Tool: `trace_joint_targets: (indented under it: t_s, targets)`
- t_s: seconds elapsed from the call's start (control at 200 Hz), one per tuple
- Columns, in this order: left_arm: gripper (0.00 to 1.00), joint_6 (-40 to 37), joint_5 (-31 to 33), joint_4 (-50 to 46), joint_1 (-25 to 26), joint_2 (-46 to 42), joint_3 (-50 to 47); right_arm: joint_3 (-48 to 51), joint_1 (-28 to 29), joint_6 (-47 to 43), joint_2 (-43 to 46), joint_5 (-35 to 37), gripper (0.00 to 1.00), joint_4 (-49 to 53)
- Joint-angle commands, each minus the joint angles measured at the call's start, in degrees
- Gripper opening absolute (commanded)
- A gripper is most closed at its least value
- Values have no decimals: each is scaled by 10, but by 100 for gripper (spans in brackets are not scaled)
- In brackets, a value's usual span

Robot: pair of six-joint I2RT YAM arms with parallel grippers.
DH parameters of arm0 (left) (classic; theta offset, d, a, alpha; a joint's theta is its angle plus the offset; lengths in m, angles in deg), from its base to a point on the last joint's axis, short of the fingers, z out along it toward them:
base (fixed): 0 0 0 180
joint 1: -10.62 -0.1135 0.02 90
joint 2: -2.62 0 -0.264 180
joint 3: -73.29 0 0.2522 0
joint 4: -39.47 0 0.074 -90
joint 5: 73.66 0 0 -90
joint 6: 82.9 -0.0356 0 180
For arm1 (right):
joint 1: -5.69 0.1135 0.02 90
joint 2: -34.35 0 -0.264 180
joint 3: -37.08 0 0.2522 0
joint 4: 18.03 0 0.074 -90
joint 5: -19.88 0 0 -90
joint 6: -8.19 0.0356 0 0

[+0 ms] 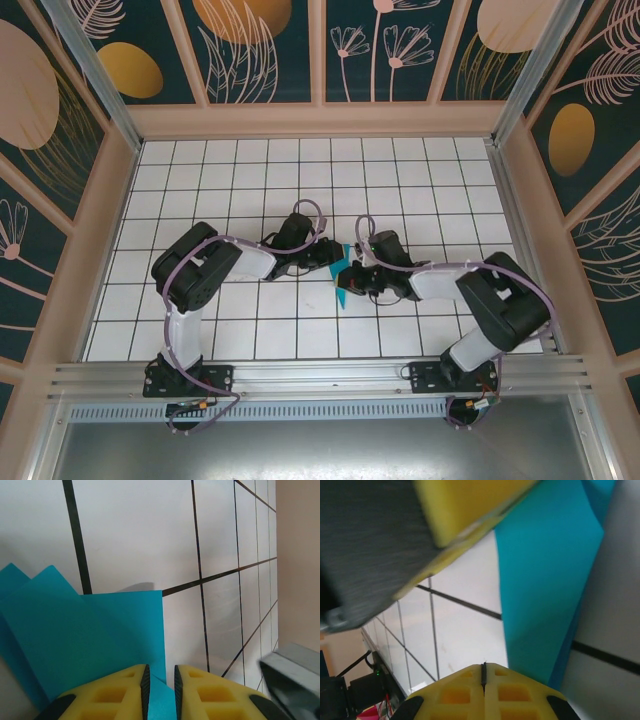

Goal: Fold a paper plane with a square sheet of paper (pick it up from the middle)
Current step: Fold the wing for the fifth time at the center of the table.

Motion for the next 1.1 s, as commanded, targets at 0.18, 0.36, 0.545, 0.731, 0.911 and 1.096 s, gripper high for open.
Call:
trace_joint_targets:
  t_s: [0.18, 0.36, 0.545, 0.731, 0.911, 1.096]
  targets:
    - [22, 8, 46, -38, -1, 6, -18, 35, 9, -13, 1, -12, 4, 22]
    - [22, 9, 50, -42, -1, 6, -14, 70, 28, -25, 36, -36, 5, 37]
    - [22, 9, 49, -43, -1, 4, -15, 67, 48, -27, 81, -17, 5, 75]
    - [22, 13, 46, -35, 0, 3, -22, 28, 42, -32, 157, 30, 4, 114]
    - [22, 17, 42, -26, -1, 3, -25, -4, 37, 8, 131, 66, 4, 64]
    - [23, 18, 36, -22, 0, 7, -26, -24, 30, 44, 35, 50, 3, -17]
